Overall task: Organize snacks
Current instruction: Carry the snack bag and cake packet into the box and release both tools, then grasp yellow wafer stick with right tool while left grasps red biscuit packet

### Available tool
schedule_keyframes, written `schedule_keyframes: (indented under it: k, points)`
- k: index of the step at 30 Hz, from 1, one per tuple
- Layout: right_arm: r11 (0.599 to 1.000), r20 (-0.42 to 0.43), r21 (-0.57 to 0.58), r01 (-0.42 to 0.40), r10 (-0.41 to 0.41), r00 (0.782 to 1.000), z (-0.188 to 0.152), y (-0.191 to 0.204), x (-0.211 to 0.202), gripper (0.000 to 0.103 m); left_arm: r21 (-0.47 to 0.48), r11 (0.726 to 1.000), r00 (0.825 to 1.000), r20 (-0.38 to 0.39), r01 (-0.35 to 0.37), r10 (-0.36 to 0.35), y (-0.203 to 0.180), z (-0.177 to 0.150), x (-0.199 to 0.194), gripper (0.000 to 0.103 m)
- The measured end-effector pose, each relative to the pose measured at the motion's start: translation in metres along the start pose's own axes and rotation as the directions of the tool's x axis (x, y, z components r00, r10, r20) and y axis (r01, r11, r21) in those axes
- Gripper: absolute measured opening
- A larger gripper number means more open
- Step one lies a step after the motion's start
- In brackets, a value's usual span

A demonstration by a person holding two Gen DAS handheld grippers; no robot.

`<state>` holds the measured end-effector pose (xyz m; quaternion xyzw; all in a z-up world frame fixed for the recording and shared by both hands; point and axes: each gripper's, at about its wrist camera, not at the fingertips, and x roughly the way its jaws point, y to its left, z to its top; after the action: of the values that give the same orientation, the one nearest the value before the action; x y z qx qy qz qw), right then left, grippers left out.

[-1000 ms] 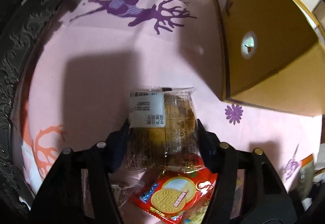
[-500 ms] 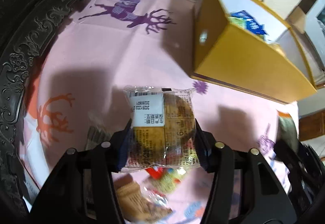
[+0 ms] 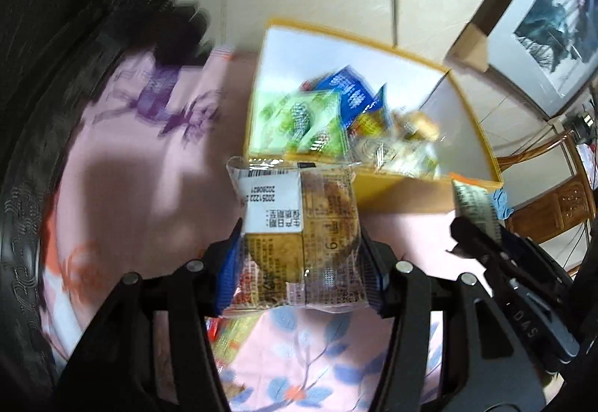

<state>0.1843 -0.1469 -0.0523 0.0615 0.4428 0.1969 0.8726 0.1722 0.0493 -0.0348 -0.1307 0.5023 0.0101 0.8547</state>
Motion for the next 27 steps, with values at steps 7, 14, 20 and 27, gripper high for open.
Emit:
schedule_keyframes:
  k: [7, 14, 20, 27]
  points:
    - [0.999, 0.036, -0.006, 0.033, -0.033, 0.999, 0.056, -0.016, 0.001, 0.038, 0.071, 0.997, 0.998, 0.059, -0.002, -0.002, -0.043, 0.073, 0.007, 0.055]
    - [0.998, 0.065, -0.007, 0.057, -0.056, 0.996, 0.081, -0.026, 0.003, 0.038, 0.099, 0.995, 0.998, 0.065, -0.011, 0.005, -0.06, 0.09, 0.014, 0.055]
    - [0.991, 0.043, -0.001, 0.135, -0.135, 0.99, 0.099, -0.033, 0.024, 0.056, 0.166, 0.982, 0.994, 0.075, -0.091, 0.08, -0.068, 0.107, 0.023, 0.08]
    - [0.987, 0.007, 0.014, 0.161, -0.161, 0.987, 0.092, -0.041, 0.03, 0.063, 0.105, 0.99, 0.989, 0.122, -0.098, 0.084, -0.031, 0.112, -0.012, 0.09]
